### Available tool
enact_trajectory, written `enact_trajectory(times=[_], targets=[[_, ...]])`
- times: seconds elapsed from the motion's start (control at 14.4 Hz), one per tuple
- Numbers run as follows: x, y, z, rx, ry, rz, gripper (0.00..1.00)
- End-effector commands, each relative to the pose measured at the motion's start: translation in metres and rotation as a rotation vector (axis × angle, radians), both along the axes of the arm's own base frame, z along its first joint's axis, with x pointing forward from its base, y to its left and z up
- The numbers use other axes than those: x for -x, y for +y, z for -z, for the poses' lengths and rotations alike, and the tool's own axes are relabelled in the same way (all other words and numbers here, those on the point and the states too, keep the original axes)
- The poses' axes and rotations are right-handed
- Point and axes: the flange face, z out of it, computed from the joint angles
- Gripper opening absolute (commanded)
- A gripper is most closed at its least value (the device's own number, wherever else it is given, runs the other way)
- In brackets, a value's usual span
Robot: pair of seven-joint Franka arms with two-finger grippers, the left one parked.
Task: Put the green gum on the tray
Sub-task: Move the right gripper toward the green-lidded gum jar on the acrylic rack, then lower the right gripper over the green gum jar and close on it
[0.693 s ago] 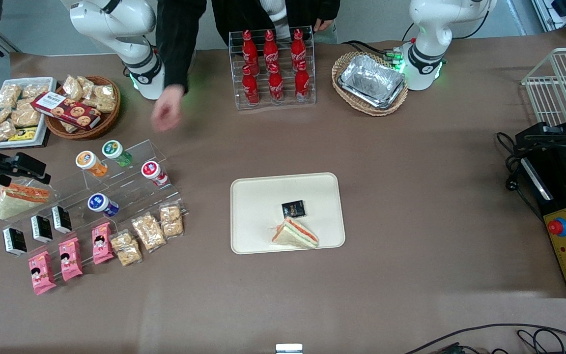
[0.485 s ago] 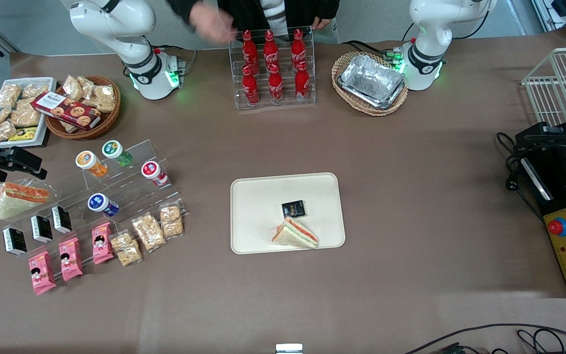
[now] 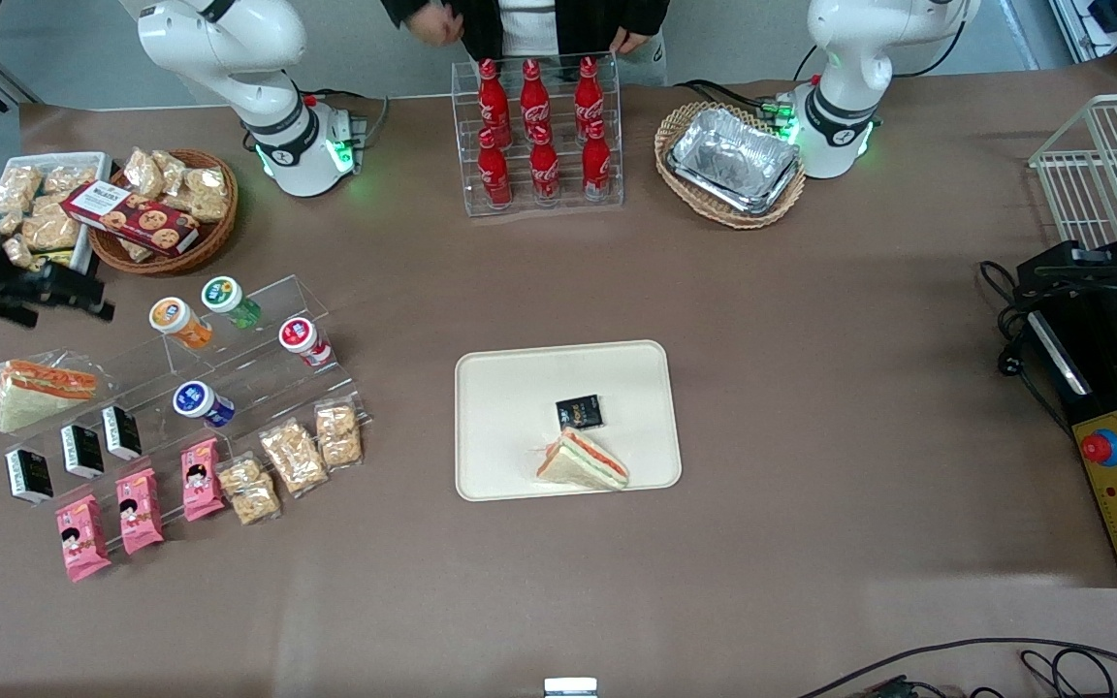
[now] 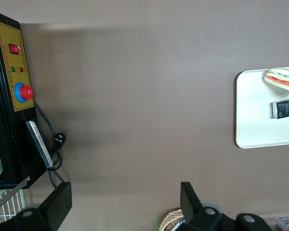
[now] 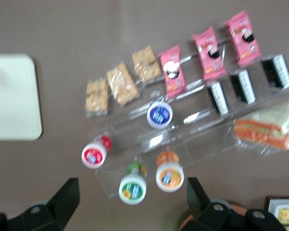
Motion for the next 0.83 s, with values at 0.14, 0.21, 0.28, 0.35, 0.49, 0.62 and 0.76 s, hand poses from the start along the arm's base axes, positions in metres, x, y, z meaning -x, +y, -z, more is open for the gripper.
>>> enact_trajectory(times=[0.14, 0.21, 0.28, 0.35, 0.49, 0.62, 0.76], targets=[[0.127, 0.023, 0.003, 0.001, -0.005, -0.041, 0.99], [0.135, 0.023, 0.005, 0.003, -0.007, -0.042, 0.99], [0.138, 0.023, 0.008, 0.004, -0.01, -0.042, 0.99], [0.136, 0.023, 0.011, 0.005, -0.01, -0.041, 0.99], [0.134, 0.023, 0.024, 0.006, -0.011, -0.04, 0.99], [0.127, 0.022, 0.052, 0.009, -0.011, -0.036, 0.99], [0.12, 0.022, 0.089, 0.012, -0.015, -0.033, 0.99]])
